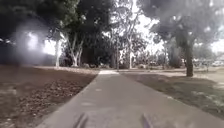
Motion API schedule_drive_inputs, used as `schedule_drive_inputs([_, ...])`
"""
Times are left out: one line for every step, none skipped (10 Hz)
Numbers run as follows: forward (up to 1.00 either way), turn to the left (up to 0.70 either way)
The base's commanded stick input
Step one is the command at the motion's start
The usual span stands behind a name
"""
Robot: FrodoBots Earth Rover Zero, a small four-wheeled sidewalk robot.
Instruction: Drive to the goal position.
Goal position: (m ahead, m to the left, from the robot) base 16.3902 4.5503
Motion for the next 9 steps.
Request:
schedule_drive_inputs([0.70, 0.00])
schedule_drive_inputs([0.70, 0.00])
schedule_drive_inputs([0.70, 0.00])
schedule_drive_inputs([0.70, 0.00])
schedule_drive_inputs([0.70, 0.00])
schedule_drive_inputs([0.70, 0.00])
schedule_drive_inputs([0.70, 0.00])
schedule_drive_inputs([0.70, 0.00])
schedule_drive_inputs([0.70, 0.00])
